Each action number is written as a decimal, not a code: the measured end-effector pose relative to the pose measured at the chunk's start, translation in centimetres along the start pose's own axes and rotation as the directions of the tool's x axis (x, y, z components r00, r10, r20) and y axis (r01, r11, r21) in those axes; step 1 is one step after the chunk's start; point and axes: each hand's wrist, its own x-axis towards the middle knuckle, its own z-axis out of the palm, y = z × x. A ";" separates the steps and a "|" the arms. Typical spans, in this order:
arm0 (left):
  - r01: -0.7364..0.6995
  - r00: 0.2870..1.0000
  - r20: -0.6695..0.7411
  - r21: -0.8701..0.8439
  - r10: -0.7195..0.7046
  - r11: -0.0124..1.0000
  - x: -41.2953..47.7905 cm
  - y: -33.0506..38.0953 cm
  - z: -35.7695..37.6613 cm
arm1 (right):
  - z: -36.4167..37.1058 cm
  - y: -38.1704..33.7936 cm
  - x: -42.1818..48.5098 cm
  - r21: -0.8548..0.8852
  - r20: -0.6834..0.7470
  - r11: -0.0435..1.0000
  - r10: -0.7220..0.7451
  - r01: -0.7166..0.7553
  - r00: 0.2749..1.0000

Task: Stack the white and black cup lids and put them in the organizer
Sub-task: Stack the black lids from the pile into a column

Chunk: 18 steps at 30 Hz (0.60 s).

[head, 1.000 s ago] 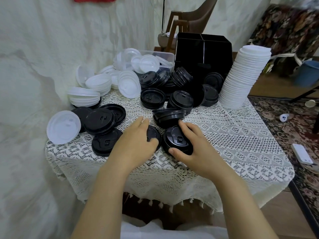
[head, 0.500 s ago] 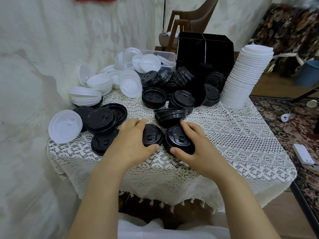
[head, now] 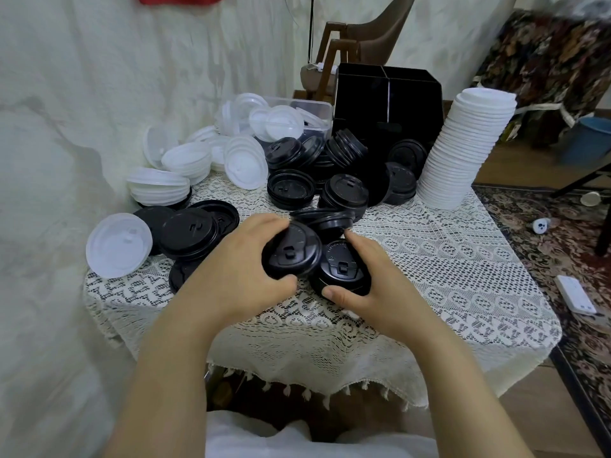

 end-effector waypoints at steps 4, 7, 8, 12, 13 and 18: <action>-0.086 0.994 0.063 -0.099 0.092 0.991 0.1 2.3 1.1 | 0.0 0.2 0.2 0.077 -0.006 0.997 0.010 -0.010 1.000; -0.106 0.987 0.106 -0.117 0.119 0.987 0.5 3.3 2.7 | -0.1 0.8 0.5 0.166 0.004 0.986 0.010 -0.011 1.000; -0.108 0.987 0.108 -0.123 0.122 0.986 0.7 3.3 3.0 | -0.2 1.0 0.4 0.183 0.002 0.983 0.026 -0.026 1.000; -0.099 0.985 0.127 -0.145 0.118 0.984 1.2 3.3 3.5 | -0.8 1.3 0.0 0.193 0.028 0.979 0.068 -0.072 0.997; -0.094 0.985 0.132 -0.143 0.114 0.985 1.3 3.3 3.7 | -1.0 1.3 0.0 0.190 0.039 0.979 0.072 -0.078 0.997; -0.081 0.982 0.162 -0.095 0.096 0.992 1.6 2.8 4.5 | -1.2 1.0 0.0 0.204 0.066 0.978 0.039 -0.052 0.997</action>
